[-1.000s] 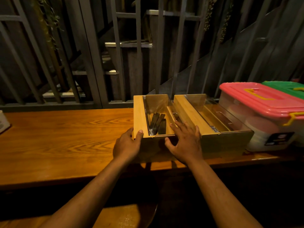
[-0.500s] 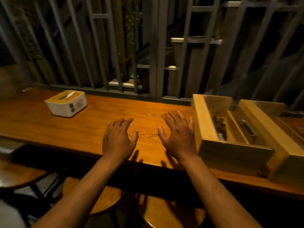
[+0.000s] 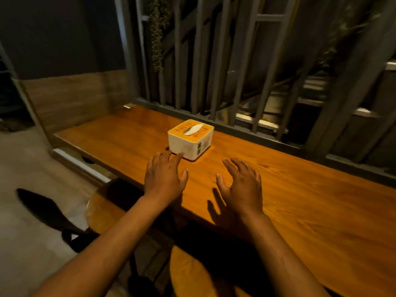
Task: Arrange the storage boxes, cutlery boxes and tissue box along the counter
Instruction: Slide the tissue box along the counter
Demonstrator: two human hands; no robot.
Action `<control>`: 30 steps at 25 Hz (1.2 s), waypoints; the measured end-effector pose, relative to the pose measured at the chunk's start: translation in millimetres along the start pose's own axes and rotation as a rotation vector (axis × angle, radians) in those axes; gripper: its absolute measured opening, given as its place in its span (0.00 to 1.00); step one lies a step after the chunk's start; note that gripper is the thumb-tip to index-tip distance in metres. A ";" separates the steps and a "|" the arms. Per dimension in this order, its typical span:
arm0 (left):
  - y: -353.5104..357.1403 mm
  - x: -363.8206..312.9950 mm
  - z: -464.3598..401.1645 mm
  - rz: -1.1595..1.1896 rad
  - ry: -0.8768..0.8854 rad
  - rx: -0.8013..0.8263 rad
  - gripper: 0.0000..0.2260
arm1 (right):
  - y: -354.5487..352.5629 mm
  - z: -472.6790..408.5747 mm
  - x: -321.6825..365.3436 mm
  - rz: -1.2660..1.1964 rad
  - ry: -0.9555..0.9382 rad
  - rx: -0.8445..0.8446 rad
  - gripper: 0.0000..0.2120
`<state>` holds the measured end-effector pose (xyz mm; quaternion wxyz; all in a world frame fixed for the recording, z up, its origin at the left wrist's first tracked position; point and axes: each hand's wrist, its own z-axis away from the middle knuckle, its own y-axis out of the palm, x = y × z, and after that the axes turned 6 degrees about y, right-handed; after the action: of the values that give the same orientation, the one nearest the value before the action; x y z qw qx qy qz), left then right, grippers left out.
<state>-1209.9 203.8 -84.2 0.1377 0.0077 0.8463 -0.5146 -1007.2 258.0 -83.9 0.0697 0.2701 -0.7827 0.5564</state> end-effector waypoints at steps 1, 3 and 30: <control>1.7 16.4 -12.7 -0.008 -0.007 0.018 0.25 | 13.6 -9.4 13.1 0.001 0.024 0.018 0.25; 6.5 48.3 -44.1 -0.011 -0.012 0.051 0.25 | 41.5 -30.5 39.1 0.022 0.062 0.071 0.27; 63.0 -75.5 -66.4 0.783 -0.232 0.299 0.17 | 26.9 -11.5 -14.7 -0.127 0.436 -0.108 0.28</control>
<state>-1142.4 301.1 -92.0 0.4143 0.2901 0.6745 -0.5378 -1010.4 279.8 -108.0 0.2863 0.1883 -0.7591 0.5535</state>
